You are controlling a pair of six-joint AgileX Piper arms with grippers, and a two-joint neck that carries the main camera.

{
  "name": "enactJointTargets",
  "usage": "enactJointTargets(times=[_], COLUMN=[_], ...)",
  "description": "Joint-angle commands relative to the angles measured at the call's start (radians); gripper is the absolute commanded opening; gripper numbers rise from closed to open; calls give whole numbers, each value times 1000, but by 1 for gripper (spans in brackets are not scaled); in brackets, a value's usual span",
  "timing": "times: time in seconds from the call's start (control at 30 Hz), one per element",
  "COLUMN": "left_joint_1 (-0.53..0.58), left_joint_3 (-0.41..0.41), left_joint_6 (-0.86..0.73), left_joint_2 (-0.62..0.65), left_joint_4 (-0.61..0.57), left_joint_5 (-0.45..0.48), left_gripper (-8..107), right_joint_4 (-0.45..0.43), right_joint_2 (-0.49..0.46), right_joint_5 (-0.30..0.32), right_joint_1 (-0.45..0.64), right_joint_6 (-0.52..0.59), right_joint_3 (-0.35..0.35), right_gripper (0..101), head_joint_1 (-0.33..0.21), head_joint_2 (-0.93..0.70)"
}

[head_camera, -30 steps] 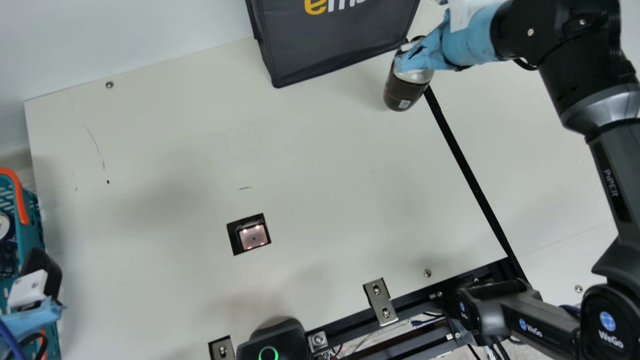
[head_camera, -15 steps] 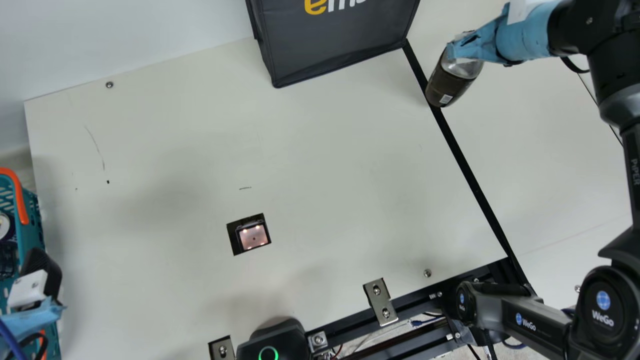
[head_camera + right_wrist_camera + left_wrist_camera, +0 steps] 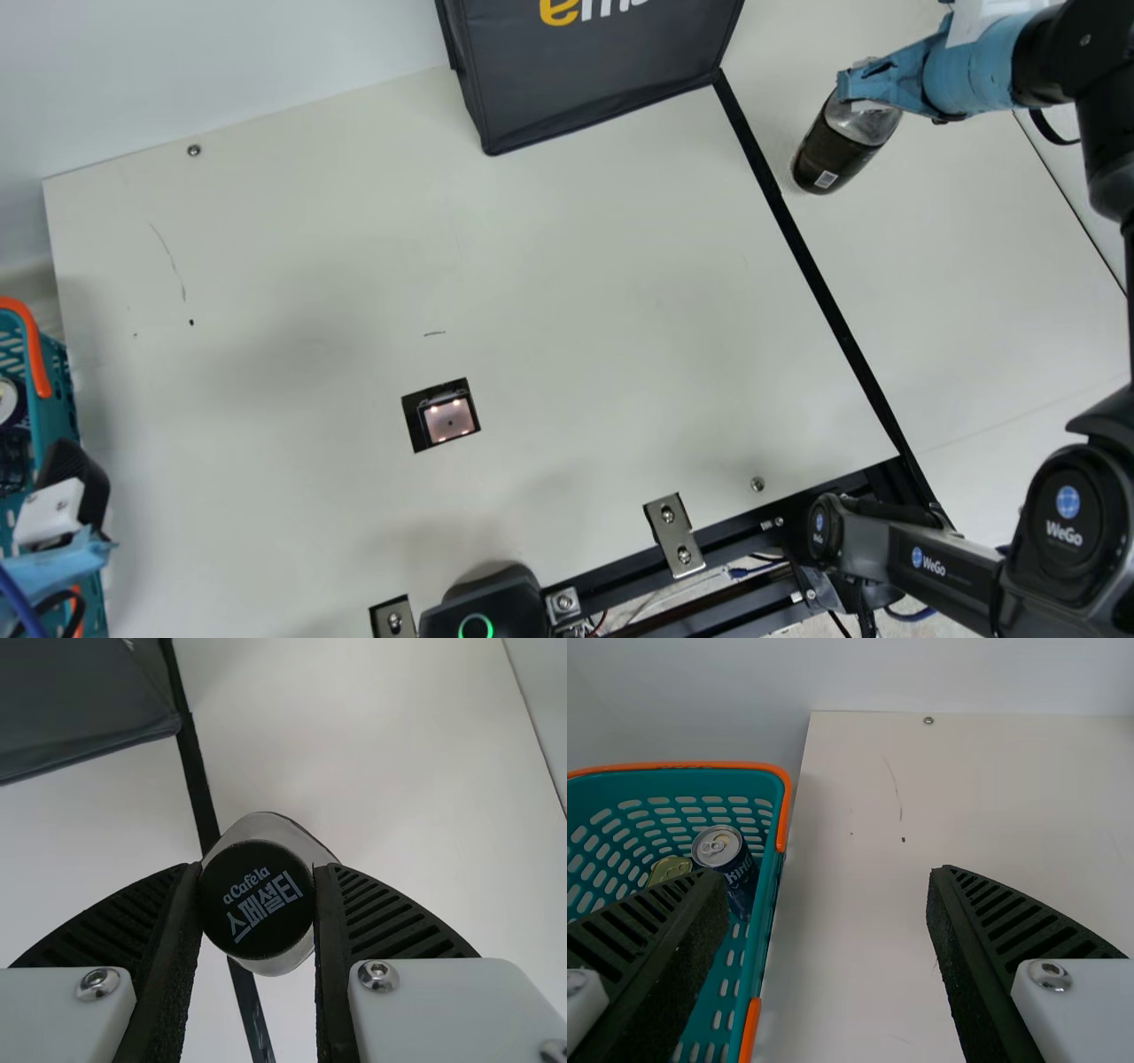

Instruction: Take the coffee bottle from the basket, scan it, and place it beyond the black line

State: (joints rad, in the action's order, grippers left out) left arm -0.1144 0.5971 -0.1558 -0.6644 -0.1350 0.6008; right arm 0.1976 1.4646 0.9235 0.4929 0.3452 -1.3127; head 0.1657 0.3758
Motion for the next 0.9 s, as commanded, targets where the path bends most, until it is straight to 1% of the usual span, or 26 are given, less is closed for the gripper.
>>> enactJointTargets(times=[0.0,0.3,0.67,0.87], left_joint_1=[0,0,0,0], left_joint_3=[0,0,0,0], left_joint_6=[0,0,0,0], left_joint_2=[0,0,0,0], left_joint_4=[0,0,0,0], left_joint_5=[0,0,0,0], left_gripper=[90,90,90,90], right_joint_4=[-2,-5,-10,-10], right_joint_2=[4,21,29,31], right_joint_5=[-11,-46,-67,-71], right_joint_1=[7,33,41,40], right_joint_6=[-6,-24,-42,-47], right_joint_3=[5,27,50,54], right_gripper=[0,0,0,20], head_joint_1=[-27,-27,-27,-27], head_joint_2=[1,1,1,1])
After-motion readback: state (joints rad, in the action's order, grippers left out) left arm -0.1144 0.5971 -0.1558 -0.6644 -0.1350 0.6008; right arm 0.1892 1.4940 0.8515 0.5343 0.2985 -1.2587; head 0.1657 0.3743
